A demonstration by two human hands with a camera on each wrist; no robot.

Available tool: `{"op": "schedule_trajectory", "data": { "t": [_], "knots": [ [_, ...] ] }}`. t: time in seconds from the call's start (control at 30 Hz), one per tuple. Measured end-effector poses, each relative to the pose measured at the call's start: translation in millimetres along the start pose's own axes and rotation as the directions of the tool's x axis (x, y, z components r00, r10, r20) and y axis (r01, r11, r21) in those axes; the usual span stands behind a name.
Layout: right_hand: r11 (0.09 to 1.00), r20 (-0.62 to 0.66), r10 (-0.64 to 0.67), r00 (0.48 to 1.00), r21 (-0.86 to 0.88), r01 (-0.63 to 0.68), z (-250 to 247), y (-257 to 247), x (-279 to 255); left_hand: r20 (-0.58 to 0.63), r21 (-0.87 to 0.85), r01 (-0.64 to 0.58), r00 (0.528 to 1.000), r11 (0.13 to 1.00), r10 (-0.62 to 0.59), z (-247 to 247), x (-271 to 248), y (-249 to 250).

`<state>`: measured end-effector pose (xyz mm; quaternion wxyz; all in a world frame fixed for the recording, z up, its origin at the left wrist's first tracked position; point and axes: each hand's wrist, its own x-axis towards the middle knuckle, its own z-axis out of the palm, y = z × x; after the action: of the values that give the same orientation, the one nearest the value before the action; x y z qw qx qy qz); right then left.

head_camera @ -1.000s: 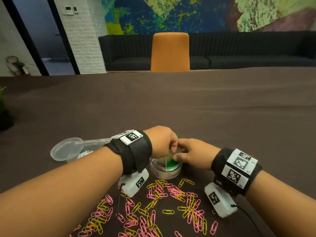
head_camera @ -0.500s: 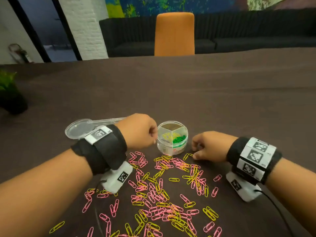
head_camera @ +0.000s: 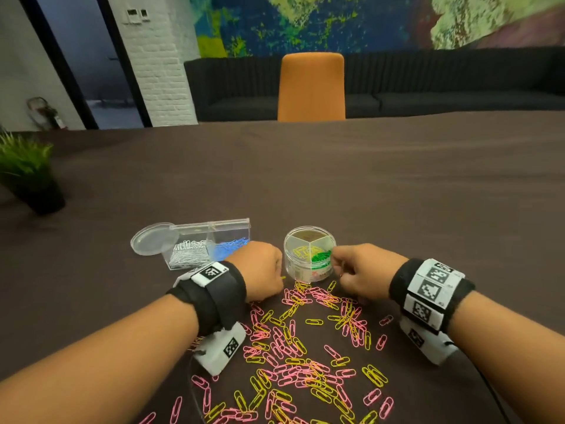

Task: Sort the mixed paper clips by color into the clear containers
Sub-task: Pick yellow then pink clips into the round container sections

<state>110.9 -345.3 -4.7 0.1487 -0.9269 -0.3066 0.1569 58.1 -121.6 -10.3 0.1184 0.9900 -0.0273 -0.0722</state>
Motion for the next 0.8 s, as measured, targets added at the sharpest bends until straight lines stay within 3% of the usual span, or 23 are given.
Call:
{"op": "schedule_trajectory", "data": {
  "t": [0.13,0.2,0.27,0.4,0.53,0.67,0.8],
  "knots": [
    [0.994,0.076,-0.032,0.997,-0.101,0.040,-0.3,-1.4,1.1,-0.104,-0.276,-0.002,0.994,0.961,-0.027,-0.6,-2.7,-5.3],
    [0.992,0.094,-0.034,0.995,-0.118,0.045,1.7,-1.7,2.4,-0.049,-0.405,0.000,0.999,0.914,-0.022,1.6,-2.4,-6.2],
    [0.986,0.109,-0.022,0.994,-0.161,0.040,4.2,-1.7,3.5,0.034,-0.426,0.058,0.998,0.903,-0.047,2.8,1.0,-5.1],
    [0.982,0.136,-0.014,0.991,-0.185,0.039,7.8,0.6,5.7,0.096,-0.342,0.103,0.993,0.934,-0.074,7.8,6.6,5.0],
    [0.979,0.107,0.018,0.994,-0.202,0.004,8.9,-2.4,3.0,0.124,-0.127,-0.043,0.991,0.991,0.059,8.7,7.5,15.6],
    [0.989,0.071,0.048,0.996,-0.140,-0.038,7.3,-3.6,2.8,0.138,0.091,-0.162,0.979,0.983,0.149,4.5,9.0,20.4],
    [0.994,0.026,0.056,0.998,-0.096,-0.053,6.3,-3.3,0.7,0.151,0.105,-0.159,0.978,0.982,0.142,2.4,11.5,20.7]
  ]
}}
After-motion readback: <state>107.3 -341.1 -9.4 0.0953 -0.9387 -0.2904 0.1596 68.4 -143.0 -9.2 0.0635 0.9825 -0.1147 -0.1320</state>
